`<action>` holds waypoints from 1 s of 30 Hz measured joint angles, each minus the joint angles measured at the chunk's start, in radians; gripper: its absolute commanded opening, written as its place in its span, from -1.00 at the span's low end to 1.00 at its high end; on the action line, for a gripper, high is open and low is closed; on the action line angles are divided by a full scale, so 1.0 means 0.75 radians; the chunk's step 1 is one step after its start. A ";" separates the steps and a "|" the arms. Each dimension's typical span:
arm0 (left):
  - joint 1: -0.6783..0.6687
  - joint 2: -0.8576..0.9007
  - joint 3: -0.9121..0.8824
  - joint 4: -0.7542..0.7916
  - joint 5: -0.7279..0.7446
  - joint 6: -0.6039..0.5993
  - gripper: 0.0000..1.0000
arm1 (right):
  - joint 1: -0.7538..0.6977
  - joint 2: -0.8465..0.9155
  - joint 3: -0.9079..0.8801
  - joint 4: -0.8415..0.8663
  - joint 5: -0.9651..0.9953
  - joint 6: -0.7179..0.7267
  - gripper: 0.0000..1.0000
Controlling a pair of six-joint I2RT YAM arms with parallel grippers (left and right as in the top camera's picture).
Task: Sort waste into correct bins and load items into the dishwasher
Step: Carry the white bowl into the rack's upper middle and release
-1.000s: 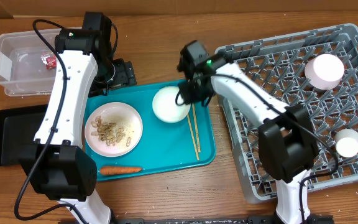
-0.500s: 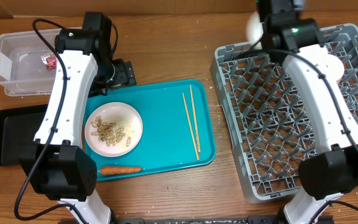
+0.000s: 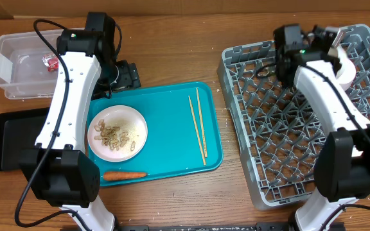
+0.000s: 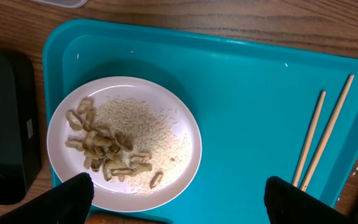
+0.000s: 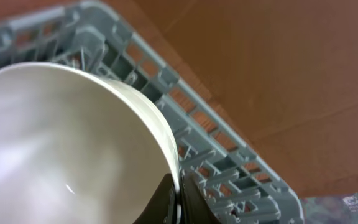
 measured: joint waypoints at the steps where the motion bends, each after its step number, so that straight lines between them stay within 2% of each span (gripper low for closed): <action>1: 0.000 0.000 0.001 0.001 0.000 0.000 0.79 | 0.000 0.000 -0.033 0.003 -0.006 0.004 -0.92; 9: 0.000 0.000 0.000 0.006 -0.001 0.000 0.80 | 0.040 -0.001 -0.090 -0.019 -0.076 0.032 -0.82; 13: 0.000 0.000 0.000 0.009 0.000 0.000 0.80 | 0.085 0.000 -0.116 -0.035 -0.156 0.025 -0.64; 16: 0.000 0.000 0.000 0.009 -0.001 0.000 0.80 | 0.129 0.000 -0.124 -0.049 -0.215 0.022 -0.31; 18: 0.000 0.000 0.000 0.009 0.000 0.000 0.79 | 0.160 0.000 -0.125 -0.084 -0.266 0.023 0.11; 22: 0.000 0.000 0.000 0.009 -0.001 0.000 0.80 | 0.199 0.000 -0.125 -0.149 -0.352 0.019 0.52; 27: 0.000 0.000 0.000 0.009 -0.004 0.000 0.80 | 0.212 0.000 -0.122 -0.191 -0.437 0.022 0.72; 30: 0.000 0.000 0.001 0.009 -0.004 0.000 0.81 | 0.211 -0.003 -0.093 -0.214 -0.519 0.003 0.76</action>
